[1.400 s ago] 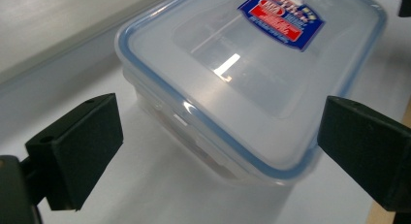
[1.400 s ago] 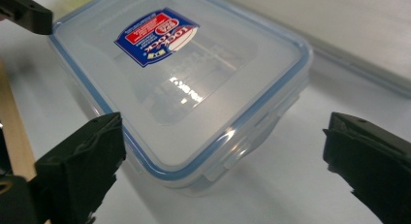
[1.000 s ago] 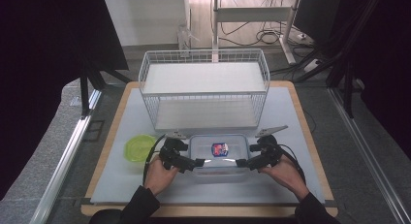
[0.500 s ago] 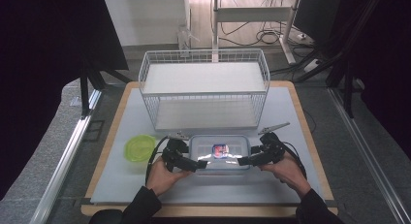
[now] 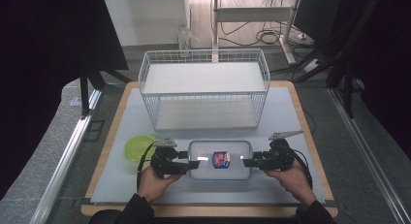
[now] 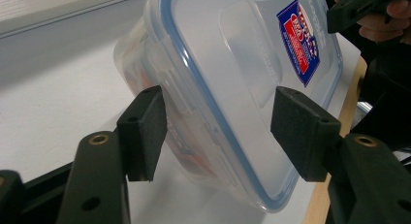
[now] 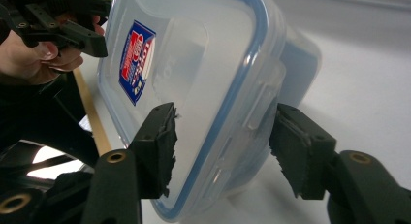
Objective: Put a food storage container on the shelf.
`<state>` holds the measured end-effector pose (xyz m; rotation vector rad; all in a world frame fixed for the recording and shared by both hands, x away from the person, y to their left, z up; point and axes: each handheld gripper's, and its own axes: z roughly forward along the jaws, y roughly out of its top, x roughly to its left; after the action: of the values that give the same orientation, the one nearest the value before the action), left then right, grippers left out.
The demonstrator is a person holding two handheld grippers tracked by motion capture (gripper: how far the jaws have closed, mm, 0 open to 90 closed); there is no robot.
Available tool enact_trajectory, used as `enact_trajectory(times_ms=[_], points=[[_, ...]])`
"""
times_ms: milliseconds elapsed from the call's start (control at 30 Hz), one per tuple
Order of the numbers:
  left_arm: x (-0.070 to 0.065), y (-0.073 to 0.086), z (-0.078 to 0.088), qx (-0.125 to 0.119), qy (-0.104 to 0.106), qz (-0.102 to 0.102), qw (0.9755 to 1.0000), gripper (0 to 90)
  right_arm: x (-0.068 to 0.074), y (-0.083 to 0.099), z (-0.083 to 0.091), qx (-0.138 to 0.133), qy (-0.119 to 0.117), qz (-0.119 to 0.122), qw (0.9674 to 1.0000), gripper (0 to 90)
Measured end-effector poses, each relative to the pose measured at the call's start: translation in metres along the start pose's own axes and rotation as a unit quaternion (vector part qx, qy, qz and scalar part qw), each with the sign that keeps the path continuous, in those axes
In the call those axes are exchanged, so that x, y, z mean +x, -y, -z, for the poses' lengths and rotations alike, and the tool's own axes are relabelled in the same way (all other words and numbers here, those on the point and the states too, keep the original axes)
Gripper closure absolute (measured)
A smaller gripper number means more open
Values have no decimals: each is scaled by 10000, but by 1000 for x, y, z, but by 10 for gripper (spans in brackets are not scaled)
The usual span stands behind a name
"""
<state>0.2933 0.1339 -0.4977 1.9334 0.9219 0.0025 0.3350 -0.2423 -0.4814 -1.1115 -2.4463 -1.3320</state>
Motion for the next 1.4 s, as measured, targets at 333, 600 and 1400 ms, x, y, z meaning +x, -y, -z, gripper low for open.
enact_trajectory(times_ms=[333, 600, 1400], points=[[3, 3, -3, -4, 85, -10, 10000, 344, 5, 4, -1, -28, 99, -49, 9999, 422], [13, 6, 0, 24, 429, 415, 9982, 406, 4, 6, -1, -69, 62, -175, 9998, 431], [7, 3, 6, -303, 210, 696, 9969, 517, 10, 5, 5, -327, 203, -297, 9988, 508]])
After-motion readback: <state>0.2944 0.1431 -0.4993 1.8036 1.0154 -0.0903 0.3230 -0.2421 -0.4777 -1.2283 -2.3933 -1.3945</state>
